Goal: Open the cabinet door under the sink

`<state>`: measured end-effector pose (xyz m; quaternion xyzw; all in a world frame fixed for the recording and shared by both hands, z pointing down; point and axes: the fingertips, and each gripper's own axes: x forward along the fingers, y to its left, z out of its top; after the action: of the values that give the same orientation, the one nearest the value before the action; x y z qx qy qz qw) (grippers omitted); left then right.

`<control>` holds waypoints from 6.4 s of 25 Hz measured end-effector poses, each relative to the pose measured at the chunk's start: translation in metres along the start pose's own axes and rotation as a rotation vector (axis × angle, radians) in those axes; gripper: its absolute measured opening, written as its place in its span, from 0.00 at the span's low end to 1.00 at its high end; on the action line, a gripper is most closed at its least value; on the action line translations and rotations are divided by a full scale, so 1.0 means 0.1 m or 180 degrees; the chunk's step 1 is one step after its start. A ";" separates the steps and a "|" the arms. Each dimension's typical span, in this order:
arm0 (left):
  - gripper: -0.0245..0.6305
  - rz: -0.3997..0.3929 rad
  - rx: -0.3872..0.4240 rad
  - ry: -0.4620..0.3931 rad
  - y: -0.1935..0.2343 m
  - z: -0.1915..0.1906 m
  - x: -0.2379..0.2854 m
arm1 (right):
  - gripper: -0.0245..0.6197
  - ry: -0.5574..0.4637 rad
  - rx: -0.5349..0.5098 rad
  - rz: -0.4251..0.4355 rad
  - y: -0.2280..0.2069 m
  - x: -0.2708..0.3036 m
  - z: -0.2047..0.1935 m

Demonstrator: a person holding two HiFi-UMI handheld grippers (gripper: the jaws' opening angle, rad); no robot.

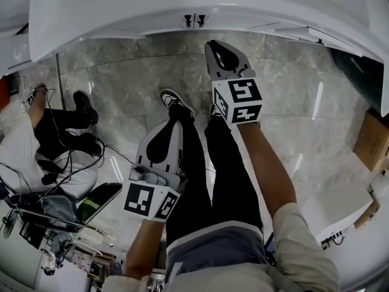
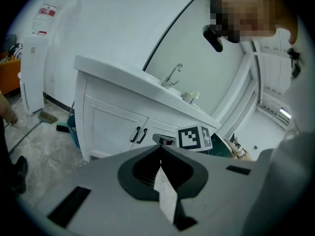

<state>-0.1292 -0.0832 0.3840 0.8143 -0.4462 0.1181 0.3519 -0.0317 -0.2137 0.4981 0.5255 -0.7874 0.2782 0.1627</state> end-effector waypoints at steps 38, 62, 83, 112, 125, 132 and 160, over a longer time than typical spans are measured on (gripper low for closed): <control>0.04 -0.0010 0.0094 0.0165 0.29 -0.18 0.02 | 0.17 0.0358 0.0127 -0.0468 -0.34 0.98 -0.13; 0.04 0.0009 0.0019 0.0169 0.44 -0.29 -0.11 | 0.11 0.0313 -0.0079 -0.0777 -0.36 0.96 -0.18; 0.04 -0.0072 0.0068 0.0159 0.28 -0.30 -0.02 | 0.11 0.0258 -0.0081 -0.0588 -0.36 0.84 -0.29; 0.04 -0.0133 -0.0038 0.0104 0.25 -0.31 0.01 | 0.11 0.0328 -0.0302 -0.0497 -0.25 0.69 -0.47; 0.04 -0.0147 -0.0036 0.0106 0.06 -0.36 -0.06 | 0.11 0.0308 -0.0390 -0.0442 -0.19 0.43 -0.54; 0.04 -0.0155 -0.0035 0.0143 0.05 -0.39 0.02 | 0.11 0.0336 -0.0439 -0.0397 -0.19 0.43 -0.58; 0.04 -0.0094 -0.0058 0.0151 -0.05 -0.42 0.00 | 0.11 0.0420 -0.0704 -0.0183 -0.13 0.05 -0.81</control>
<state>-0.1194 -0.0526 0.4123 0.8145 -0.4268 0.1280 0.3715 -0.0249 -0.1717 0.5690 0.5072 -0.7855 0.2188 0.2790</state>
